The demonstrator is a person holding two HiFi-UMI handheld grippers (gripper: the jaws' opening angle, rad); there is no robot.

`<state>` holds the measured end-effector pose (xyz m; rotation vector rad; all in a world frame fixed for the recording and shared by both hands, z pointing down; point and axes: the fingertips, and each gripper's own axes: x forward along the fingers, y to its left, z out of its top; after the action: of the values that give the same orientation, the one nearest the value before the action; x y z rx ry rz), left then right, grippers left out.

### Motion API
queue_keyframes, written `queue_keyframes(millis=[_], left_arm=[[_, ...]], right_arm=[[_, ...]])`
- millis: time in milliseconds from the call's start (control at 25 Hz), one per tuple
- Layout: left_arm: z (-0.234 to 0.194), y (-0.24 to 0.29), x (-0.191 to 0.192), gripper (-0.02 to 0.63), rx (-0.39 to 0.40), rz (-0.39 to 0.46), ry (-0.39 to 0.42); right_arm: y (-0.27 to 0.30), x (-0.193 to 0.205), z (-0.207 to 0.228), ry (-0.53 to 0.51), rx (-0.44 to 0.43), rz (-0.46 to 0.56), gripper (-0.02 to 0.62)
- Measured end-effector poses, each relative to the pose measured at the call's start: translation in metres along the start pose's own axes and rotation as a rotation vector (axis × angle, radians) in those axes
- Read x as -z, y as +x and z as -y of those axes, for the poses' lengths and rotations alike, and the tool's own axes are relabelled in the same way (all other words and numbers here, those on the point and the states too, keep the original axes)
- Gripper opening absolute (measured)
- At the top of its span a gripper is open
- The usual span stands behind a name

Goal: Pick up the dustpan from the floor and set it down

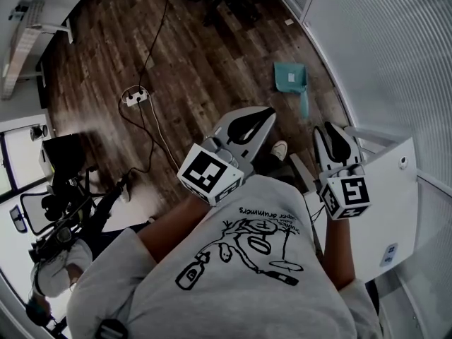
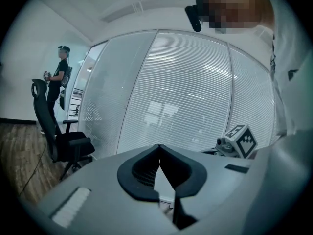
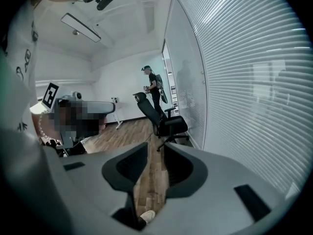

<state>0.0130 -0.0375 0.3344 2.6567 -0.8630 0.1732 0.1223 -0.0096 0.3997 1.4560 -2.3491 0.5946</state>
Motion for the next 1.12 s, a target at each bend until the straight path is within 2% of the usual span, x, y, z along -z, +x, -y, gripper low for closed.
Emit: queue_keyframes(millis=[200, 520, 1120], left_arm=[[-0.004, 0.004, 0.012, 0.002, -0.006, -0.015, -0.006], [-0.011, 0.006, 0.011, 0.002, -0.011, -0.018, -0.011], [-0.026, 0.007, 0.016, 0.002, -0.04, -0.031, -0.025]], right_arm=[[0.018, 0.029, 0.008, 0.022, -0.007, -0.04, 0.089], [0.049, 0.085, 0.027, 0.008, 0.006, -0.143, 0.11], [0.097, 0.151, 0.063, 0.044, -0.003, -0.262, 0.126]])
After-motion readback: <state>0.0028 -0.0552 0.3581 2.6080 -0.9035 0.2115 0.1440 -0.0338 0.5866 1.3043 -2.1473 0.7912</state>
